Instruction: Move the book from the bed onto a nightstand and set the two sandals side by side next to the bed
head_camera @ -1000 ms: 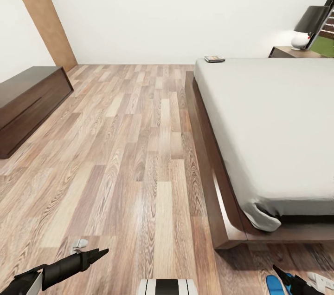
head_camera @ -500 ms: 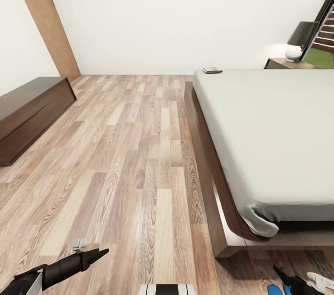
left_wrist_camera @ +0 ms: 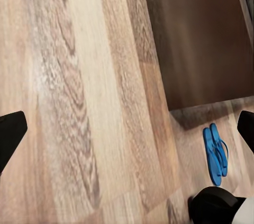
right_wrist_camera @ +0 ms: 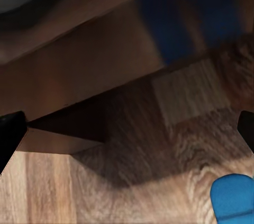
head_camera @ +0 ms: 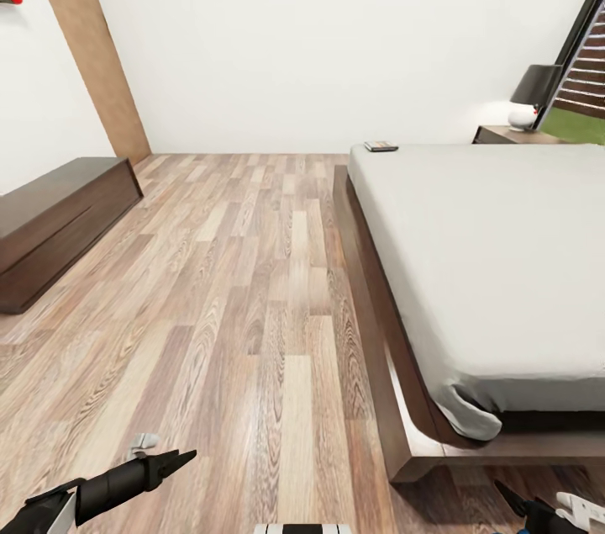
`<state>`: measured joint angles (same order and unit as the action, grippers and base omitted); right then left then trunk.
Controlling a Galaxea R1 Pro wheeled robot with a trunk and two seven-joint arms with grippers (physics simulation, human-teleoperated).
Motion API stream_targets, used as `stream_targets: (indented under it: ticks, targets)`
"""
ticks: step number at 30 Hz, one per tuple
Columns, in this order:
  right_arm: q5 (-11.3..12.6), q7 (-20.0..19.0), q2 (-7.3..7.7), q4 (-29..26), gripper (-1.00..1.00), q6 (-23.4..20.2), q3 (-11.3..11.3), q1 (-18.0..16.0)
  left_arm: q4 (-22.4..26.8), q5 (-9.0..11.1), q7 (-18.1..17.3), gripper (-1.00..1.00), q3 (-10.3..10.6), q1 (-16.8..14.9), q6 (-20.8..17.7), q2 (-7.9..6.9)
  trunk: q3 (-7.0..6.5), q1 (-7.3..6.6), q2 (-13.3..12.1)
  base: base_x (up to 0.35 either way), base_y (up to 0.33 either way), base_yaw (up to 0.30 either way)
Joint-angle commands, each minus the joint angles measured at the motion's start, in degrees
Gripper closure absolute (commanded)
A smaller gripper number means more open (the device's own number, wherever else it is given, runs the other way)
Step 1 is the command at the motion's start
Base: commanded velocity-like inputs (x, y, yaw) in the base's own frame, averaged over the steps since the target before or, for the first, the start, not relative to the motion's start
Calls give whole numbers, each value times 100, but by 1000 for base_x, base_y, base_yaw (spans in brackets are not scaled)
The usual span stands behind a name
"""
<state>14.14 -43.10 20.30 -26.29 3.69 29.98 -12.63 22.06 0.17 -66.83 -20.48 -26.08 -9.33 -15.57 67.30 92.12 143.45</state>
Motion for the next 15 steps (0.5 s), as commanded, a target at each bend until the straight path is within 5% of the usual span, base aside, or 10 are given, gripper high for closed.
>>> stream_targets:
  ticks: [1, 15]
  targets:
    - [21, -32, 0, 10, -100, 21, 12, -4, 0, 1, -26, -100, -20, -3, -60, 2, -19, -3, 0, 0, 0, 0]
    - [18, -25, 0, 47, -100, 117, 8, -3, 0, 1, -24, -100, -19, -3, -60, -1, -329, -40, -19, 0, 0, 0]
